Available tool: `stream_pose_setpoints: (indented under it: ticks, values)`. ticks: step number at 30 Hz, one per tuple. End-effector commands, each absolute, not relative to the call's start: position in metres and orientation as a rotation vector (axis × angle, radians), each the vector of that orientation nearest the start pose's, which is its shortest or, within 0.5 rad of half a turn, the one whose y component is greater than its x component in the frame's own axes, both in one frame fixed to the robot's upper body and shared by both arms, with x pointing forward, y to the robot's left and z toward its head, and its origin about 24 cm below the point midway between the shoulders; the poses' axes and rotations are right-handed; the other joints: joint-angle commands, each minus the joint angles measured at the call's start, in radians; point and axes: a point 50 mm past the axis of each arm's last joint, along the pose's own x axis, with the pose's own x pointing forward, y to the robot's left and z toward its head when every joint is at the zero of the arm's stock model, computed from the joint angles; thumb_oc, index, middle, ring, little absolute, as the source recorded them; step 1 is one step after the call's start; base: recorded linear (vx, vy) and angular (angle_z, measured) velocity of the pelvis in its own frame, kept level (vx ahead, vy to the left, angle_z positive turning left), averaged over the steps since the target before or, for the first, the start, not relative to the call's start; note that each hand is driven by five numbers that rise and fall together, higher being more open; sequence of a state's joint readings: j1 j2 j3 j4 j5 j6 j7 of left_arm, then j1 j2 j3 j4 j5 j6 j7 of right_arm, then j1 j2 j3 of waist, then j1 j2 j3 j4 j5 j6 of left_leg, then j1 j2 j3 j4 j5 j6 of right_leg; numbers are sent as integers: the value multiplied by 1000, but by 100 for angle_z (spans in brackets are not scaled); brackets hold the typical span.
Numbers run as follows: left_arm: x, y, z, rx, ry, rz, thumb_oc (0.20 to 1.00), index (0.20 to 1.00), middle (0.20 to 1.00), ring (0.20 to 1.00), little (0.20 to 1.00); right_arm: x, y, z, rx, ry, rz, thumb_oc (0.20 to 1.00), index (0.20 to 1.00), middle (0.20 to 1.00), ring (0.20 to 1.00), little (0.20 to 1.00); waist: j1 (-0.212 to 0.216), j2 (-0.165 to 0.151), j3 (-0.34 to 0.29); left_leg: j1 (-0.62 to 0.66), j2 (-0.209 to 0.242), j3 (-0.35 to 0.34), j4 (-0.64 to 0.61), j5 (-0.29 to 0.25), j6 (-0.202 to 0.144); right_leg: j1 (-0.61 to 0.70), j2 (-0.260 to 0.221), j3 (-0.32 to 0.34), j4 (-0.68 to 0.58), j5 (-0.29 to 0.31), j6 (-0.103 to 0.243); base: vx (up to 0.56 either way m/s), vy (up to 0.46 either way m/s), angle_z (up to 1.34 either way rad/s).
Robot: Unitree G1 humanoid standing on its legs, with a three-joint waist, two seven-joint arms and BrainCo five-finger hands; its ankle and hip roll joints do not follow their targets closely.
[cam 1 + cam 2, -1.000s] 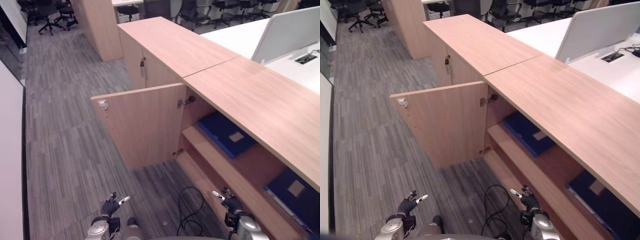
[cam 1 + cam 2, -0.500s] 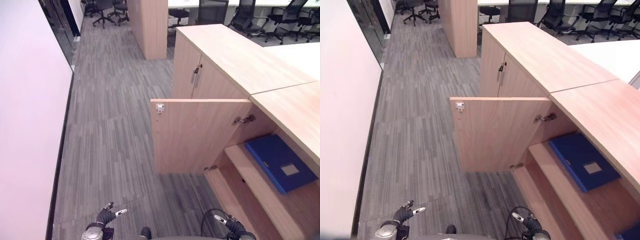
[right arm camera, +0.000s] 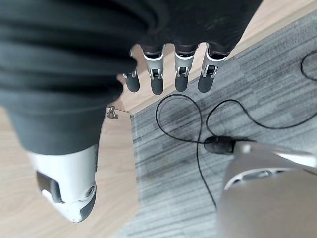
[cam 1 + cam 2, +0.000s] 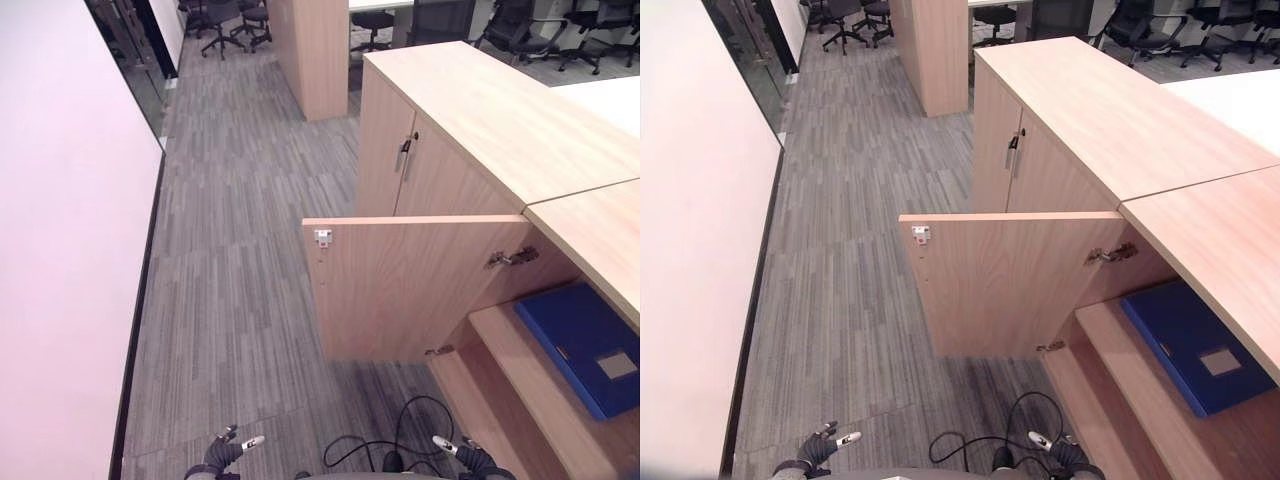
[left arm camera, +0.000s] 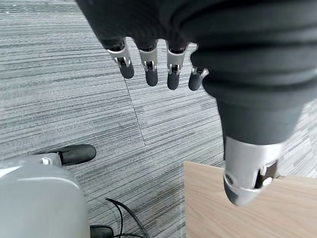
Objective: Put the empty folder in the office cabinet
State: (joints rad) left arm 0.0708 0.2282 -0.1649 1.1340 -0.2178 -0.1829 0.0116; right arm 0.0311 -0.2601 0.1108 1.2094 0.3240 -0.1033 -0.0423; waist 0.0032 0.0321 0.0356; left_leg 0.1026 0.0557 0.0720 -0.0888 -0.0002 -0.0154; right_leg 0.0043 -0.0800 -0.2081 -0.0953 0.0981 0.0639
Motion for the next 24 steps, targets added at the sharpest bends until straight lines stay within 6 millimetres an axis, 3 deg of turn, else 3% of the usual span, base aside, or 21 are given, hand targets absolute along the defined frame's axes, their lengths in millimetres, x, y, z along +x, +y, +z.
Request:
stream_pose_setpoints:
  ticks: [1, 10, 21, 24]
  values:
    - [117, 234, -147, 162, 960, 116, 1000, 1000, 1000, 1000, 1000, 99, -253, -152, -76, 1079, -295, 1000, 1000, 1000, 1000, 1000, -2, -59, 1, 1, -14, -23, 2, -31, -48, 104, -71, -47, 28, -72, 112, 46, -61, -3]
    - [110, 228, -152, 172, 995, 88, 1000, 1000, 1000, 1000, 1000, 90, -254, -154, -95, 1111, -287, 1000, 1000, 1000, 1000, 1000, -7, -49, -1, 18, 8, -26, 2, -28, -69, 137, -51, -58, 10, -95, 98, 12, -59, 3]
    - [116, 222, -151, 153, 972, 73, 1000, 1000, 1000, 1000, 1000, 85, -258, -154, -99, 1126, -293, 1000, 1000, 1000, 1000, 1000, -22, -32, 8, 18, 31, -39, 17, -15, -83, 137, -33, -42, 20, -119, 76, -12, -39, 1]
    - [134, 220, -144, 132, 903, 79, 1000, 1000, 1000, 1000, 1000, 94, -263, -151, -120, 1097, -296, 1000, 1000, 1000, 1000, 1000, -14, -43, 41, -71, 26, -71, 172, -8, -104, 123, -30, -25, 18, -114, 58, -102, -32, 4]
